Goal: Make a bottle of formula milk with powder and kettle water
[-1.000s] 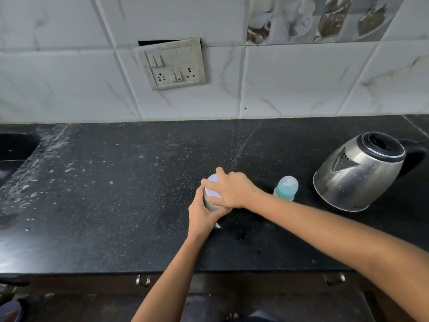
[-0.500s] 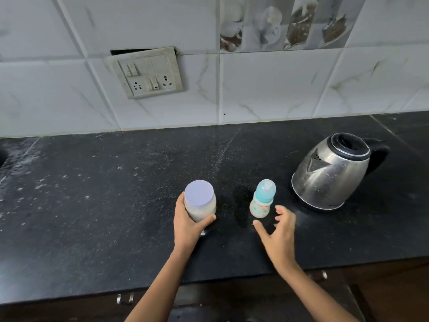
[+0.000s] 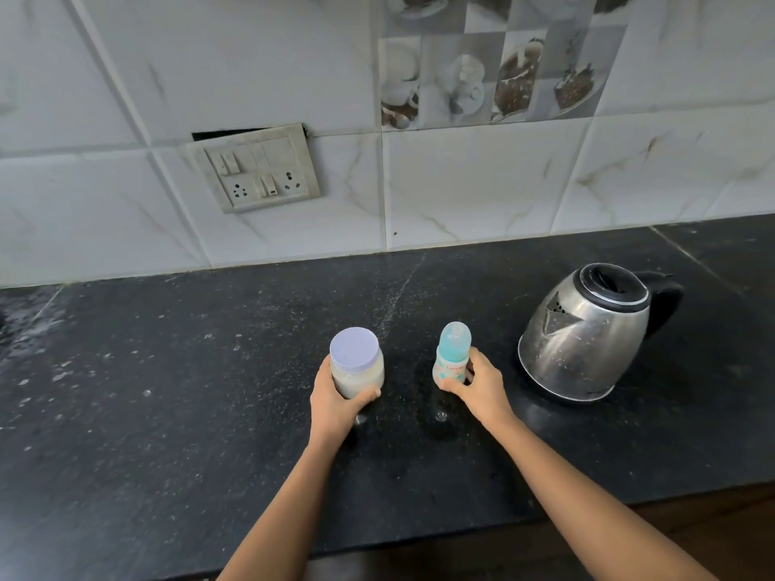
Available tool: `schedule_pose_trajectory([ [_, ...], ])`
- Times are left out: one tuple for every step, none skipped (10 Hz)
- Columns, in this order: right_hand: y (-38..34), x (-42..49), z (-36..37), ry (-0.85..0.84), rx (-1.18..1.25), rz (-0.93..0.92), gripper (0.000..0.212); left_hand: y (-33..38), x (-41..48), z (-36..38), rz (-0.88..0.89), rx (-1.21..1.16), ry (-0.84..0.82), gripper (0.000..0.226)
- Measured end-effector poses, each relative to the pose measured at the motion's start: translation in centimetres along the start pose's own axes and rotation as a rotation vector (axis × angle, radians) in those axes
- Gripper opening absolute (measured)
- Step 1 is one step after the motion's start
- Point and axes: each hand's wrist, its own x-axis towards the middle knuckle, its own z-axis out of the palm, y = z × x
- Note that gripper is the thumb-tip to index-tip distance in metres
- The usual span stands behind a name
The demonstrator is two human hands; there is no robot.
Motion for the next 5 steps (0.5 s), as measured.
schedule_pose_trajectory([
  [-0.1,0.2,0.1,-0.011,-0.023,0.029,0.066,0.1,0.7,0.1,-0.033,-0.003,-0.011,0.085],
  [0.2,0.2,0.2,0.000,-0.010,0.024,0.067,0.1,0.7,0.1,-0.034,-0.016,-0.016,0.087],
  [0.0,-0.1,0.1,-0.003,-0.011,0.037,0.067,0.3,0.6,0.0,-0.043,-0.010,-0.018,0.086],
  [-0.4,0.0,-0.1,-0.026,-0.020,0.014,0.066,0.5,0.2,-0.2,-0.048,-0.007,-0.050,0.089],
  [-1.3,-0.5,-0.5,-0.007,0.020,0.022,0.080,0.2,-0.9,-0.3,-0.059,0.018,-0.064,0.107],
])
